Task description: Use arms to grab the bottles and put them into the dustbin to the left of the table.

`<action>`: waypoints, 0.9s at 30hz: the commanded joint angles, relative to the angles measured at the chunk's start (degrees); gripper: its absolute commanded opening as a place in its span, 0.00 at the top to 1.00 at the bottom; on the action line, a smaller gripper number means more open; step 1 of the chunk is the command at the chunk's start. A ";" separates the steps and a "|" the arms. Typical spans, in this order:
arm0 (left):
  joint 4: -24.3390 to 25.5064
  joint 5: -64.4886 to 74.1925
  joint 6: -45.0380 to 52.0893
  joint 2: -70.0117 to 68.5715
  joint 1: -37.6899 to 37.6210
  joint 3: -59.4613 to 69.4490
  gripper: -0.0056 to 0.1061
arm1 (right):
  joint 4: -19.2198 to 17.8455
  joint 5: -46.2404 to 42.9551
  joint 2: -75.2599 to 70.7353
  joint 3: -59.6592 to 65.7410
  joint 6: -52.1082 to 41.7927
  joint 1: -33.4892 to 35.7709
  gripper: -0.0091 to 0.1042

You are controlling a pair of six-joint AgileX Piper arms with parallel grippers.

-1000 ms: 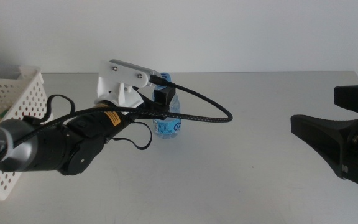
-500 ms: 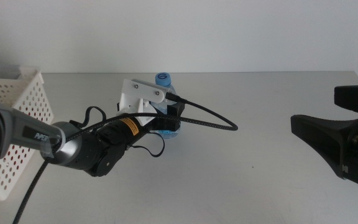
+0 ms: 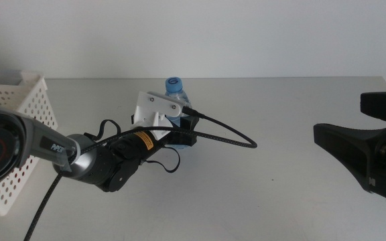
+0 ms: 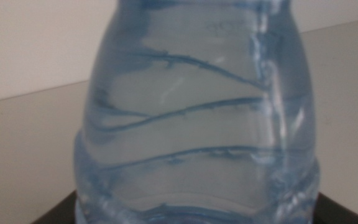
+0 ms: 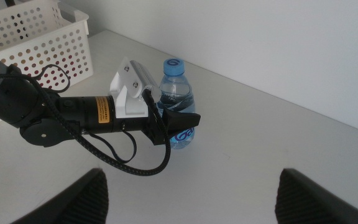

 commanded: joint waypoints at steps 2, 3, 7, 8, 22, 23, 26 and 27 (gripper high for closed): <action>-0.80 4.22 -0.56 -5.40 0.14 -1.27 0.95 | -0.12 -3.82 -0.41 -2.18 -0.70 0.29 0.26; -0.80 7.16 -0.56 -6.69 0.14 -1.27 0.97 | -0.12 -3.82 -0.41 -2.18 -0.70 0.29 0.26; -0.80 15.50 -0.61 -13.08 0.14 -1.27 0.97 | -0.12 -3.82 -0.41 -2.18 -0.70 0.29 0.26; -0.80 17.21 -0.61 -14.67 0.09 -1.27 0.97 | -0.12 -3.82 -0.41 -2.18 -0.70 0.29 0.26; -0.80 64.29 -0.82 -41.16 0.20 -9.06 0.97 | -0.12 -3.82 -0.41 -2.18 -0.70 0.29 0.26; -0.80 69.11 -0.12 -42.10 0.74 -10.51 0.97 | -0.12 -3.82 -0.41 -2.18 -0.70 0.29 0.26; -2.63 81.92 2.88 -43.12 3.75 -16.57 0.97 | -0.12 -3.82 -0.41 -2.18 -0.70 0.29 0.26; -4.22 86.24 4.70 -42.98 5.52 -18.65 0.97 | -0.12 -3.82 -0.41 -2.18 -0.70 0.29 0.26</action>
